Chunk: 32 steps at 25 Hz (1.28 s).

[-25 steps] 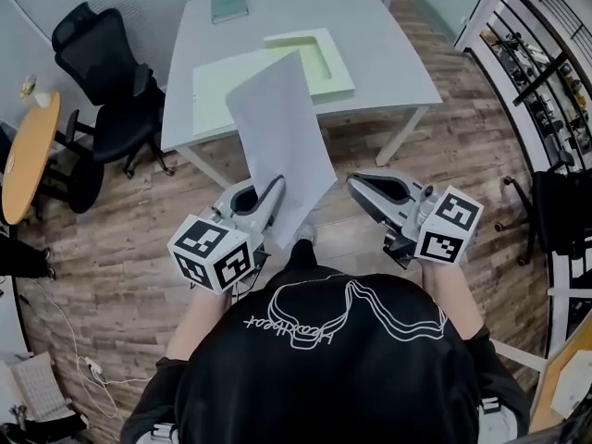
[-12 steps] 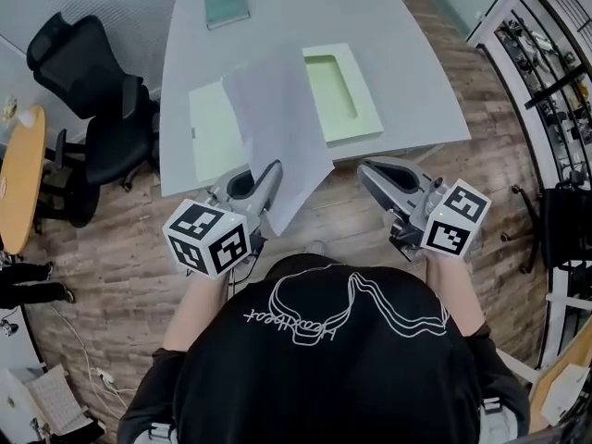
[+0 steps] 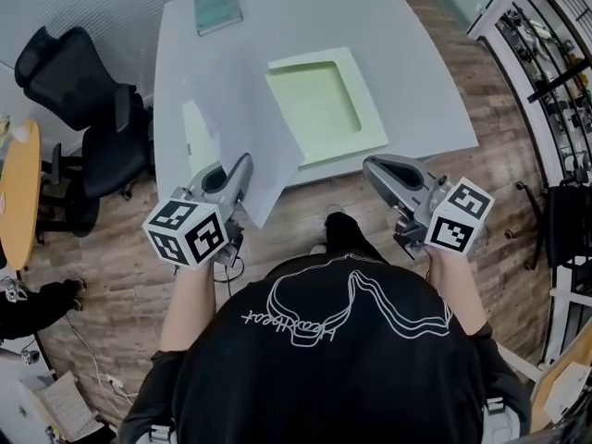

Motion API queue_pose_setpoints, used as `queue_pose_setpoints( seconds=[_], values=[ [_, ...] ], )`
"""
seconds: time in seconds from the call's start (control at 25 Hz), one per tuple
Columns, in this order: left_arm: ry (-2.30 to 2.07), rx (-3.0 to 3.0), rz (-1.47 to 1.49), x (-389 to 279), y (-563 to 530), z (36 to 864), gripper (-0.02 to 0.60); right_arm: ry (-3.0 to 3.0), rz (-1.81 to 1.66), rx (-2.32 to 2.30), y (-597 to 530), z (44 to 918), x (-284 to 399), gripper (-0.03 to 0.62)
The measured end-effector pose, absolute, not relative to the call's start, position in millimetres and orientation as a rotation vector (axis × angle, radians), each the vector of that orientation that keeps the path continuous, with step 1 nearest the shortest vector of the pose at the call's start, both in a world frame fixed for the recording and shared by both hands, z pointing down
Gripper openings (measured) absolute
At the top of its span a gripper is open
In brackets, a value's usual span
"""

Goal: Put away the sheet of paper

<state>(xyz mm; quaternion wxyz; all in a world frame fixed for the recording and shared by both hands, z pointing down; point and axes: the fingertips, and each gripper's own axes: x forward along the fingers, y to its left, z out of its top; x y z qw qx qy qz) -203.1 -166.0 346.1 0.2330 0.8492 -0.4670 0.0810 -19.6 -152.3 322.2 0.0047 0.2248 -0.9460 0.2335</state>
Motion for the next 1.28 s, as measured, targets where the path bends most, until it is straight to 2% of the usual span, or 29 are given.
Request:
queue_pose_setpoints(
  seconds=[0.64, 1.28],
  values=[
    [-1.356, 2.174, 0.4, -252, -216, 393, 0.011, -2.903, 0.836, 0.634, -235, 353, -30, 0.009],
    [-1.228, 2.057, 0.364, -249, -241, 445, 0.011, -2.842, 0.9, 0.648, -256, 375, -26, 0.009]
  ],
)
